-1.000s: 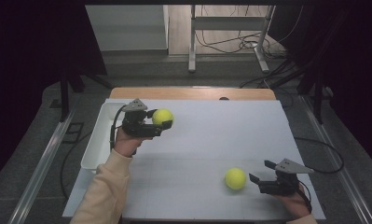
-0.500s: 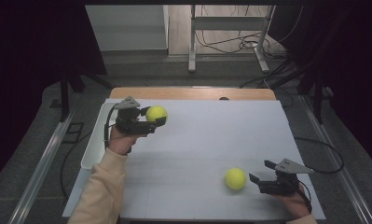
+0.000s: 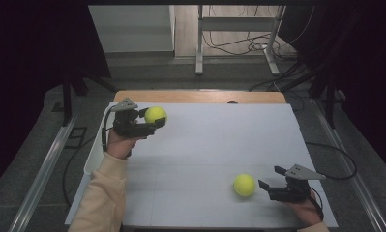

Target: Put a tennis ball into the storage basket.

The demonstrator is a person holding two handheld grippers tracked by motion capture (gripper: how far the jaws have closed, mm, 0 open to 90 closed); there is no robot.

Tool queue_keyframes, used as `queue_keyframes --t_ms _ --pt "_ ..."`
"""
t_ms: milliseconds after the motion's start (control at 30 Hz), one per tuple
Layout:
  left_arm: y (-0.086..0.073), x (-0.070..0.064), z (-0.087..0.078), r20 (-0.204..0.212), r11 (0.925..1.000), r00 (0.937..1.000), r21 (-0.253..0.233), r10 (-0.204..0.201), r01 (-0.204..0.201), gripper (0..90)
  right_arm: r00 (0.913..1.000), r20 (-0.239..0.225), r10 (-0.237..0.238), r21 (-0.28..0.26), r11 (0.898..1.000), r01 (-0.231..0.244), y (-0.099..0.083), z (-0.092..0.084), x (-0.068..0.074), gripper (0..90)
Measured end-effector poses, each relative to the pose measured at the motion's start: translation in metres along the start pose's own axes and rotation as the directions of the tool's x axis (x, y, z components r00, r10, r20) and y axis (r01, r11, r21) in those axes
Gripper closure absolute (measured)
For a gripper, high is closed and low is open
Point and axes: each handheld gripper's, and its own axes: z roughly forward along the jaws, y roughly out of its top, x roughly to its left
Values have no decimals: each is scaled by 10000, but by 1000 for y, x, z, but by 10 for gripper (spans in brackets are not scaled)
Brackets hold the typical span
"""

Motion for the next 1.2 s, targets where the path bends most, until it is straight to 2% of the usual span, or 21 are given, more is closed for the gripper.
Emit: queue_keyframes --t_ms 833,1200 --pt "-3 20 -13 -712 9994 9969 -157 -325 314 259 10000 -54 44 -22 10000 -44 0 0 0 149" --pt "-6 31 -20 -1106 9986 9925 -181 -521 504 260 10000 -55 36 -10 10000 -36 0 0 0 149"
